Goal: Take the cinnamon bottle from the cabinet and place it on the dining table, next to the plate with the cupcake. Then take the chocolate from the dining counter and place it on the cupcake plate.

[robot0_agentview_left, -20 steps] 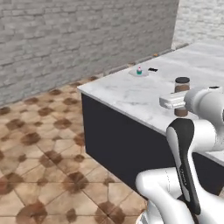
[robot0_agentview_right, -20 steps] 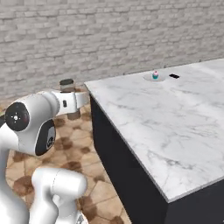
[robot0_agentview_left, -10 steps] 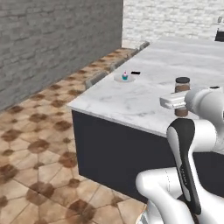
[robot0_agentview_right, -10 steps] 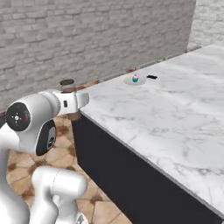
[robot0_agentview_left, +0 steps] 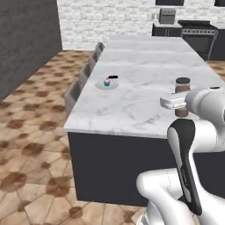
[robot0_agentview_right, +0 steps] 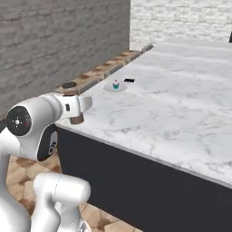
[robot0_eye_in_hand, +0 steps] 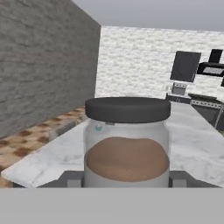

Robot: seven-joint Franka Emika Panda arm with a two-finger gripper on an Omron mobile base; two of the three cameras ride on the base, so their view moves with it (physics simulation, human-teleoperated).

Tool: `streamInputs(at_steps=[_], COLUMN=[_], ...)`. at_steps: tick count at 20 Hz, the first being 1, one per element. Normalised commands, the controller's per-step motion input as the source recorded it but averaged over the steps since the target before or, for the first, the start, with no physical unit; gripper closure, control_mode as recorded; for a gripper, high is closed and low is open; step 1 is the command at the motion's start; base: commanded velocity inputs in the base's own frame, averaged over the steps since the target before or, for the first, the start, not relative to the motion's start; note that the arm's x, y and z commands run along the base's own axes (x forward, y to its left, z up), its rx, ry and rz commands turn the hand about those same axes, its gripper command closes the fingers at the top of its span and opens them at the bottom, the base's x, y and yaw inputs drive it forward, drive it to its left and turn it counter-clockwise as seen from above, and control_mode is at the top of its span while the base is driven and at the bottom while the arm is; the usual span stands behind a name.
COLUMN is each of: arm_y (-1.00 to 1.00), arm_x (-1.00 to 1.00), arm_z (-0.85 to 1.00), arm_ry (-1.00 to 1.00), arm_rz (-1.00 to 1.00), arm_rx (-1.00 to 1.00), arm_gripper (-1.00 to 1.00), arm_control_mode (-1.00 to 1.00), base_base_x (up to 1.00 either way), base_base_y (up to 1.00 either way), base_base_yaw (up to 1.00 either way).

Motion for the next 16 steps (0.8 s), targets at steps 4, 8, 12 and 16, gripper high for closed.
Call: streamInputs(at_steps=[4, 8, 12, 16], arm_y=[0.0, 0.0, 0.0, 0.0], arm_x=[0.0, 0.0, 0.0, 0.0], arm_z=[0.0, 0.0, 0.0, 0.0], arm_ry=[0.0, 0.0, 0.0, 0.0], arm_rz=[0.0, 0.0, 0.0, 0.0], arm_rx=[0.0, 0.0, 0.0, 0.0], arm_gripper=[1.0, 1.0, 1.0, 1.0], arm_control_mode=[1.0, 1.0, 1.0, 1.0], base_base_x=[0.01, 0.0, 0.0, 0.0], base_base_y=[1.0, 1.0, 1.0, 1.0], base_base_yaw=[-0.53, -0.49, -0.49, -0.5])
